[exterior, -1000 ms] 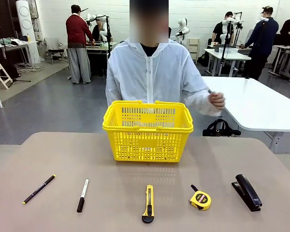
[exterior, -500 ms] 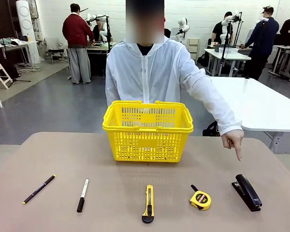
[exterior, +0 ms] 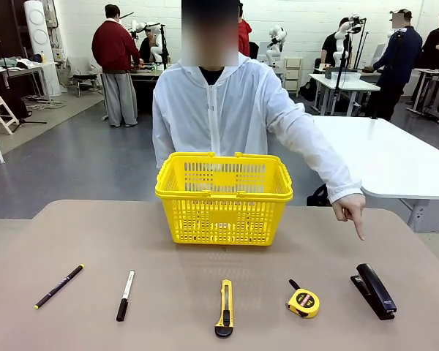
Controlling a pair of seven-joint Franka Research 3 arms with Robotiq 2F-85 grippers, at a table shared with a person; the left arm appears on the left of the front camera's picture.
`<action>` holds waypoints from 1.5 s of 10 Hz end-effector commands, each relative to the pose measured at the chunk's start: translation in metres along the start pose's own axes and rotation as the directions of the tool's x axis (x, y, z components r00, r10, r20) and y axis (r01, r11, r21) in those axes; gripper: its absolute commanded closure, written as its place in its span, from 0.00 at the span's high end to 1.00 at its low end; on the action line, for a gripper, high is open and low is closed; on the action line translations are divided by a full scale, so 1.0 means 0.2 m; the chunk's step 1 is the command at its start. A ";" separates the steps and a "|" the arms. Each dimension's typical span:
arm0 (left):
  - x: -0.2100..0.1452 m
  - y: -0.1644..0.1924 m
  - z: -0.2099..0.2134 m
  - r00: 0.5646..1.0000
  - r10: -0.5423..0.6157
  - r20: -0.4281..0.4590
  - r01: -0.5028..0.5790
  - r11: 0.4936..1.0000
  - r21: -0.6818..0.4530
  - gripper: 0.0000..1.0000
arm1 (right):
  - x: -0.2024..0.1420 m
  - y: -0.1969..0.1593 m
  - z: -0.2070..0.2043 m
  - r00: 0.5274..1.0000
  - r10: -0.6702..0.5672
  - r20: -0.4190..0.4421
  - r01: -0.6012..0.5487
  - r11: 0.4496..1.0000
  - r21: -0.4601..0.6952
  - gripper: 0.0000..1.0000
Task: Place the items the person wants into the basket.
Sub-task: Pick up the item the person points to and place it in the Market Basket.
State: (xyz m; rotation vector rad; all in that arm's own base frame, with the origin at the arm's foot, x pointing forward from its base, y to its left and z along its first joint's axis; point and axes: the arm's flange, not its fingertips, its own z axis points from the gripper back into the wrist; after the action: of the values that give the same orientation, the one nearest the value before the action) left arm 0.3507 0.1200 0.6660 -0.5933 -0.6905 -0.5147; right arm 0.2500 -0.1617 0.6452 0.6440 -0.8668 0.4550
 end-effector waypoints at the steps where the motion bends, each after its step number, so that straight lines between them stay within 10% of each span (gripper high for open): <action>1: 0.00 0.01 0.00 1.000 -0.018 0.014 0.018 1.000 -0.016 1.00 | 0.00 0.00 0.00 1.000 0.000 -0.003 0.000 1.000 -0.003 1.00; 4: 0.00 0.01 0.00 1.000 -0.018 0.014 0.018 1.000 -0.016 1.00 | 0.14 0.04 -0.48 0.934 -0.139 -0.329 0.080 0.979 -0.186 1.00; 7: 0.00 0.01 0.00 1.000 -0.018 0.014 0.018 1.000 -0.016 1.00 | 0.04 0.01 -1.14 0.765 -0.311 -0.563 0.050 0.901 -0.430 1.00; 9: 0.00 0.01 0.00 1.000 -0.018 0.014 0.018 1.000 -0.016 1.00 | -0.11 -0.09 -1.43 0.704 -0.326 -0.631 -0.043 0.867 -0.497 1.00; 15: 0.00 0.01 0.00 1.000 -0.018 0.014 0.018 1.000 -0.016 1.00 | -0.43 -0.28 -1.71 0.721 -0.270 -0.638 -0.048 0.899 -0.435 1.00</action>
State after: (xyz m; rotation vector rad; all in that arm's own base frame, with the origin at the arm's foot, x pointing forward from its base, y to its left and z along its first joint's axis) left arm 0.3514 0.1195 0.6664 -0.5991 -0.6941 -0.5155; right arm 0.4239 0.0193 0.3984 0.0351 -0.1472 0.3170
